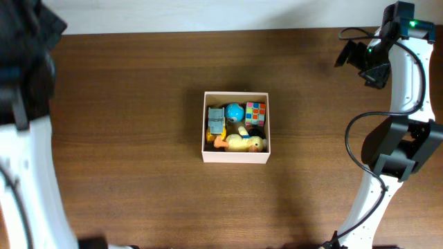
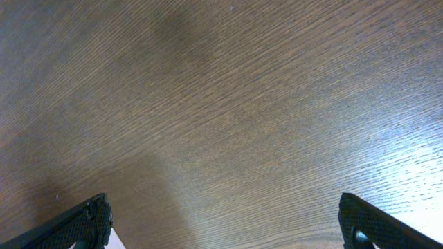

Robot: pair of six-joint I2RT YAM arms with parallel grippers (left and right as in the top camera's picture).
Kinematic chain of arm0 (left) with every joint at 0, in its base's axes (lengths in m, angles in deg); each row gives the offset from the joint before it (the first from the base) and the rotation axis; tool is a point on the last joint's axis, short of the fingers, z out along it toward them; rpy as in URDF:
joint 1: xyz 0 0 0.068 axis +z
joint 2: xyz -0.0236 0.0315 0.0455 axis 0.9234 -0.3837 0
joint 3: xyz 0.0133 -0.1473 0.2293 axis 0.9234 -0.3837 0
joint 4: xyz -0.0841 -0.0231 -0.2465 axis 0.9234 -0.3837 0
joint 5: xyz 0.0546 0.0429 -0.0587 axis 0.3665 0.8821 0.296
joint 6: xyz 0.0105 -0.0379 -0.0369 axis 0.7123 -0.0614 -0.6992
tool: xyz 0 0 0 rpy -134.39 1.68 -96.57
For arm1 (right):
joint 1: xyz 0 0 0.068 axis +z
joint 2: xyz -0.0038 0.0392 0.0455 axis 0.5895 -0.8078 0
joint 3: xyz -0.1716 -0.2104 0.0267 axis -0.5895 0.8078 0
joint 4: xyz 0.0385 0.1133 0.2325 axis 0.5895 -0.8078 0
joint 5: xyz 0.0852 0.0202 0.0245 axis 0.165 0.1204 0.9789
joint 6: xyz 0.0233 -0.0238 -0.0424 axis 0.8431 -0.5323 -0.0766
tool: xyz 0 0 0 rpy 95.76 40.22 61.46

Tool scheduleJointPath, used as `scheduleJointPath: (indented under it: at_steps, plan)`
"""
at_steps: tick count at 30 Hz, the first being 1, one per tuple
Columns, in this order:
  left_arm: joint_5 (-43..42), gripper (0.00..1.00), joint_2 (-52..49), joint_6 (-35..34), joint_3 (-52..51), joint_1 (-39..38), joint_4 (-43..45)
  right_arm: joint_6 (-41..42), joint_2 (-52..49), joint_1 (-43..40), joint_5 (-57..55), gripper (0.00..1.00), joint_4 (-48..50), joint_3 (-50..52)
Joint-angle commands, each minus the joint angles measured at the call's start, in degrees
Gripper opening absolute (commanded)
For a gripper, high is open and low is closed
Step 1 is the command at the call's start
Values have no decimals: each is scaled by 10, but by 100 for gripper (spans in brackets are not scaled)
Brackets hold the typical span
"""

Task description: Pack container

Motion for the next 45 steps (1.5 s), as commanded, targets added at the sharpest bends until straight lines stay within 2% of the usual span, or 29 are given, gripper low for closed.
scheduleJointPath:
  at_steps: [1, 7, 12, 20, 22, 31, 36, 45]
  plan:
    - [7, 99, 72, 0, -173, 0, 63, 1, 15, 0, 7, 99, 0, 3]
    - [13, 99, 230, 2, -480, 0, 220, 1, 15, 0, 7, 99, 0, 3]
    - [3, 99, 348, 11, -684, -2, 305, 1, 15, 0, 7, 99, 0, 3]
    - [-96, 99, 548, 265, -912, -2, 488, 1, 15, 0, 7, 98, 0, 3]
    - [-107, 99, 595, 284, -948, -2, 497, 1, 15, 0, 7, 99, 0, 3]
    - [-166, 99, 768, 283, -1091, -2, 492, 1, 15, 0, 7, 99, 0, 3]
    - [-204, 99, 814, 283, -1143, -2, 490, 1, 15, 0, 7, 99, 0, 3]
    - [-203, 99, 864, 297, -1168, -2, 479, 1, 15, 0, 7, 99, 0, 3]
